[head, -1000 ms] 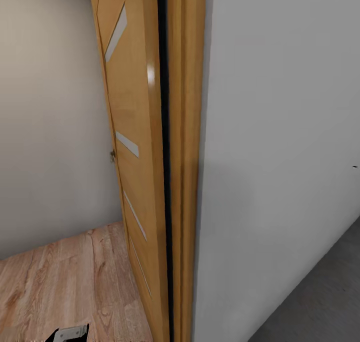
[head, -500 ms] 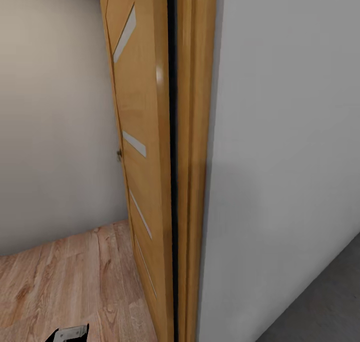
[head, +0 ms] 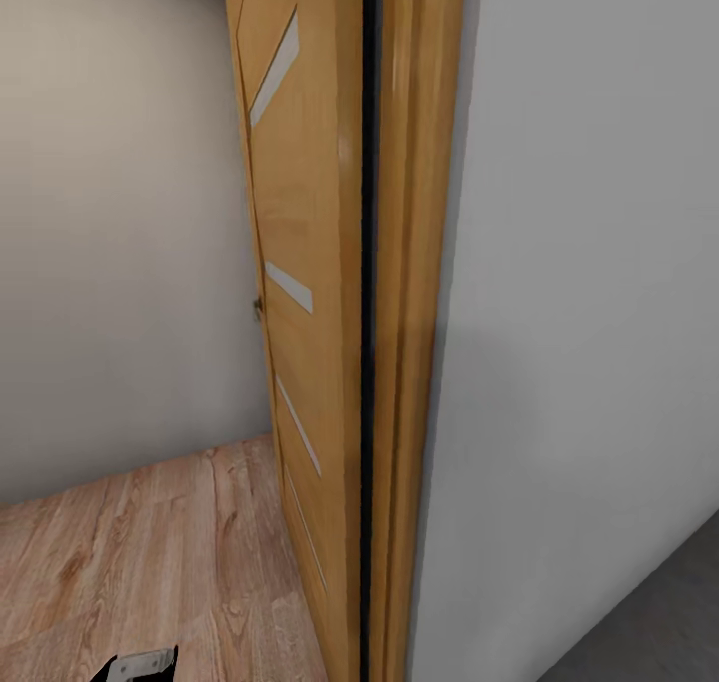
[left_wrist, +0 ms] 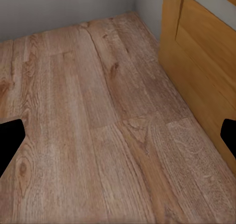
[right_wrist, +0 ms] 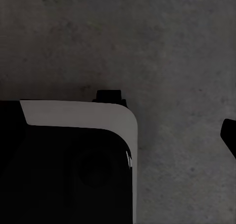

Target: Move the two storage containers from the living room to the garage. In the garage, place one container on the floor and stack the other container on top of it (either order is fine).

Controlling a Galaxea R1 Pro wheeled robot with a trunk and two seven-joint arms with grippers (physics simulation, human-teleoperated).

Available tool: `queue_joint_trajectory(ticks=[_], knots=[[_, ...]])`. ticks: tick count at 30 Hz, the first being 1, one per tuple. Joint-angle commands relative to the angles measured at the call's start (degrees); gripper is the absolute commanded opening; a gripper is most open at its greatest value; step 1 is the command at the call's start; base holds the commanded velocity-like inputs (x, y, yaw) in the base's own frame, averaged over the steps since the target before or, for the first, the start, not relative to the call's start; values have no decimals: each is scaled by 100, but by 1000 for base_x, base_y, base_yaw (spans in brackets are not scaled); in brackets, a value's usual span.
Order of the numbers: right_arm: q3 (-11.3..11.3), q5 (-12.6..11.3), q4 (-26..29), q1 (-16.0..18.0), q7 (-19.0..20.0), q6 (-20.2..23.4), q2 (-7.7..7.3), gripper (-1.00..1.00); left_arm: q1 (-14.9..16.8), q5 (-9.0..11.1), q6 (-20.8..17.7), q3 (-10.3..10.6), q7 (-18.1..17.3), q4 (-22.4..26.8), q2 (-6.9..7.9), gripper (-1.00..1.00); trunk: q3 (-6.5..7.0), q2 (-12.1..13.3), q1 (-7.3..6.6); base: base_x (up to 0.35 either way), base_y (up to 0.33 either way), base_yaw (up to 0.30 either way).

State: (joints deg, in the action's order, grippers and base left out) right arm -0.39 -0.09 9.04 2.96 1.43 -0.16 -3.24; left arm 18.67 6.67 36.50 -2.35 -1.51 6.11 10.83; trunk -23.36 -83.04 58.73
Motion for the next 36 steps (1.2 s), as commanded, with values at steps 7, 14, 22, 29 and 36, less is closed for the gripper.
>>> queue_joint_trajectory(ticks=[7, 14, 22, 29, 36], knots=[[-5, 0, 1, 2, 15, -2, -1, 100, 4, 11, 15, -19, -16, -4, -1, 100, -6, -3, 0, 0, 0, 25], [-5, -3, 1, 2, 15, -2, -1, 100, 5, 13, 15, -19, -16, -4, -2, 100, -6, -3, 0, 0, 0, 164], [-5, -6, 1, 2, 15, -2, -1, 100, 5, 12, 15, -19, -16, -4, -2, 100, -6, -3, 0, 0, 0, 28], [-5, -1, 1, 2, 15, -2, -1, 100, 5, 13, 15, -16, -16, -4, -2, 100, -6, -3, 0, 0, 0, 144], [-5, -6, 1, 2, 15, -2, -1, 100, 5, 12, 15, -19, -16, -4, -2, 100, -6, -3, 0, 0, 0, 209]])
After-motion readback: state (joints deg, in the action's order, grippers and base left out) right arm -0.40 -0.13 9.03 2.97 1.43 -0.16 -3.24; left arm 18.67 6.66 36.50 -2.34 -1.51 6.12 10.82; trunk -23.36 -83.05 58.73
